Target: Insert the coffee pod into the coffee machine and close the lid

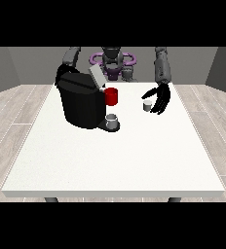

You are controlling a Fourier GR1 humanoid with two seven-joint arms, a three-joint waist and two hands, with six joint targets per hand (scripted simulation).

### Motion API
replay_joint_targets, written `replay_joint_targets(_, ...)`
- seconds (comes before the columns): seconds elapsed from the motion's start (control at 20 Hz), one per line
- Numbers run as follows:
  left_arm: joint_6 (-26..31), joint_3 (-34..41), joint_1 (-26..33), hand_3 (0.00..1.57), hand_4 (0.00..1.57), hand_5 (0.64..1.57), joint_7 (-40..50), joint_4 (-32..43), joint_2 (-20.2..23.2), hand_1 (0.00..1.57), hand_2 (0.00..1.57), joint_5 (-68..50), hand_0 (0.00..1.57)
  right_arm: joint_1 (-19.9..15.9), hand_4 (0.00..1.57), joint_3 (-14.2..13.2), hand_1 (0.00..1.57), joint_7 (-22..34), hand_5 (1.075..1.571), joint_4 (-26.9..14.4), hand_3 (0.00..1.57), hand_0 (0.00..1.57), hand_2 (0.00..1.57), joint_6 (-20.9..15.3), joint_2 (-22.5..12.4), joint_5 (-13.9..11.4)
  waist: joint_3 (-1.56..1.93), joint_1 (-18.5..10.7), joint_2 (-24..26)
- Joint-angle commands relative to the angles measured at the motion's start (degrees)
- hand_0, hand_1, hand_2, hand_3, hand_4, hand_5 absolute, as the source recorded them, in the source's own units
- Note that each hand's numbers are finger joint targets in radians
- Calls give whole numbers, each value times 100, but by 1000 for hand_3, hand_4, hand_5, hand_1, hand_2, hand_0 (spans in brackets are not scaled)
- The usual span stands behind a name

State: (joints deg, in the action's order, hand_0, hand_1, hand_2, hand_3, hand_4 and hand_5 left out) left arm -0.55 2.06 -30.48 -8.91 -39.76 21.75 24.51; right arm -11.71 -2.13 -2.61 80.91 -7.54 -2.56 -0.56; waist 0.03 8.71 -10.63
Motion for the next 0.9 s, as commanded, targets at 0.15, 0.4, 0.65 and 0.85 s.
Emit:
replay_joint_targets(0.15, -855, 68, -159, 619, 151, 1571, -489, 541, -204, 719, 851, 396, 719, 25, 513, 317, 0, 231, 1571, 331, 0, 0, 0, -242, 247, -136, -7, 142, -65)
replay_joint_targets(0.4, -976, 49, -467, 737, 389, 1571, -387, 617, -214, 824, 972, 611, 824, -24, 510, 40, 0, -248, 1571, -135, 0, 0, 0, -84, 214, 59, -4, 47, -123)
replay_joint_targets(0.65, -1215, -138, -419, 820, 281, 1571, -418, 811, -61, 930, 1040, 1038, 930, -61, 429, -62, 0, 2, 1571, -7, 0, 0, 0, -28, 20, 150, -4, 96, -76)
replay_joint_targets(0.85, -827, -246, -674, 966, 280, 1571, -250, 837, -26, 1115, 1173, 1162, 1115, -339, 430, -85, 0, -49, 1571, -263, 0, 0, 0, -373, 221, 59, -2, -115, -79)
